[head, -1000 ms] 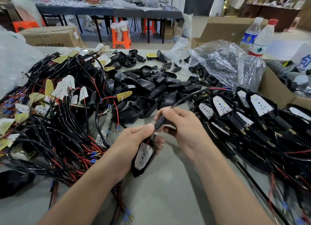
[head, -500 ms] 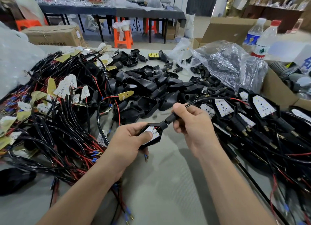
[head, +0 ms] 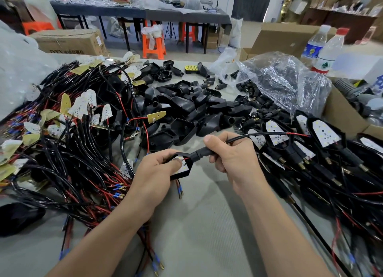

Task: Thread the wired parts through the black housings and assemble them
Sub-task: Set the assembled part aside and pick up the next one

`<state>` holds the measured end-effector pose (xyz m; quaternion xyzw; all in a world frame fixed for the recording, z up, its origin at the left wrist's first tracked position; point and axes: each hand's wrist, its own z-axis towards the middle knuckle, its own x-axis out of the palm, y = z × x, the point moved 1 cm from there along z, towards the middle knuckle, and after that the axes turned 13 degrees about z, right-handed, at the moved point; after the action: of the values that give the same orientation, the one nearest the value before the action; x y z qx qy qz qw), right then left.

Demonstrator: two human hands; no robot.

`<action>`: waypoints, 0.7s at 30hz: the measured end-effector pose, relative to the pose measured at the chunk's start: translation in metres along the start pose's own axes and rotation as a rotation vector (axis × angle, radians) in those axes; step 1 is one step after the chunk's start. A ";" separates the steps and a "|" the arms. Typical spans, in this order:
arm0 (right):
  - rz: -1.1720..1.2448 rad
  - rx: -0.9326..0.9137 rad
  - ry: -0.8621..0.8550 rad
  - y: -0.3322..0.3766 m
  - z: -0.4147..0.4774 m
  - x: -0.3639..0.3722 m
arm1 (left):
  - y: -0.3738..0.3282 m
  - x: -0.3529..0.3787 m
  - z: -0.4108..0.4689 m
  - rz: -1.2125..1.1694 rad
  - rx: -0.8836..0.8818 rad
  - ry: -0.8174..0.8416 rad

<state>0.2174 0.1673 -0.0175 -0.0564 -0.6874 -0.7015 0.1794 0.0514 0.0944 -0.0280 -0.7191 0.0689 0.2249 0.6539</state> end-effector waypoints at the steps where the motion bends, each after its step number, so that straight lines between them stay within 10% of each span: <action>1: -0.035 -0.009 -0.012 0.000 0.000 0.000 | 0.000 0.000 0.000 -0.022 -0.002 0.000; 12: -0.480 -0.032 -0.355 -0.005 -0.002 0.003 | 0.000 0.003 -0.003 0.143 0.161 -0.176; 21: -0.424 -0.064 -0.163 -0.015 -0.007 0.017 | -0.004 0.005 -0.005 0.190 0.191 -0.113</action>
<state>0.1975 0.1570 -0.0267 0.0271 -0.6734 -0.7382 -0.0298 0.0586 0.0913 -0.0261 -0.6299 0.1207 0.3185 0.6980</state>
